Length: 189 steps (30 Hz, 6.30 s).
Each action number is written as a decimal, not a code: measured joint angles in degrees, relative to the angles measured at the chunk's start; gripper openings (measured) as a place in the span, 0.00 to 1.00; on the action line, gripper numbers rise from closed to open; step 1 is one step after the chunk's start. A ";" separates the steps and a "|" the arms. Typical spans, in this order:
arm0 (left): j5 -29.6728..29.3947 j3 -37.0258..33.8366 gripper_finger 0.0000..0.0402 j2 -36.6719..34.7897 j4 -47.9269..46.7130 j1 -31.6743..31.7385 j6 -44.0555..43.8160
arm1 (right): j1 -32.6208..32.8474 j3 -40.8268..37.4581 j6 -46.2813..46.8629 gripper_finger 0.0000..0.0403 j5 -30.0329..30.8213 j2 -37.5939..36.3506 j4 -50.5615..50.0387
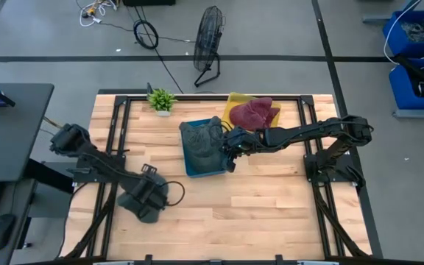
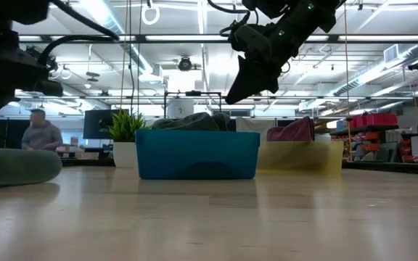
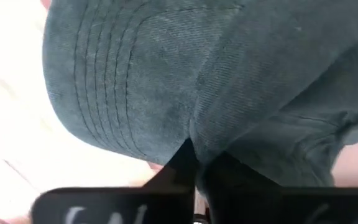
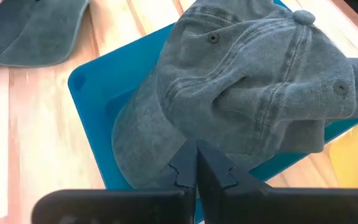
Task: Pick & Place hat
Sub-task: Put the black cap into the blue bin
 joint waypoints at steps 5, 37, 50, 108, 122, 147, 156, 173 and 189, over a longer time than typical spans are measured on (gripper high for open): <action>-2.02 3.69 0.02 -1.33 -3.65 2.50 14.29 | 0.02 0.00 1.09 0.02 2.05 0.00 0.53; -24.36 17.62 0.03 -1.95 34.02 30.66 144.62 | 4.05 0.01 14.75 0.02 12.76 -11.95 -17.38; -19.39 17.74 0.02 7.55 34.54 29.08 159.08 | 6.60 0.02 16.11 0.02 19.46 -16.83 -18.36; -38.59 17.83 0.22 -0.34 36.12 20.22 80.65 | 5.34 0.02 2.46 0.02 13.30 -17.52 -2.44; -8.66 17.76 0.22 -10.10 18.10 24.41 31.28 | 5.79 0.05 -0.38 0.02 13.11 -7.84 5.52; -11.57 17.57 0.22 7.68 25.03 42.16 32.50 | -7.11 0.05 -1.30 0.02 7.41 11.00 10.91; -8.90 17.73 0.22 7.77 22.35 44.32 33.07 | -7.06 0.08 1.21 0.02 8.07 13.35 12.34; -19.59 17.97 0.22 -18.13 5.36 37.11 21.97 | -3.23 0.73 -1.74 0.02 8.10 -2.21 8.52; -19.36 16.34 0.22 -44.73 18.00 27.08 14.00 | 0.68 0.72 -4.76 0.02 3.56 11.73 25.17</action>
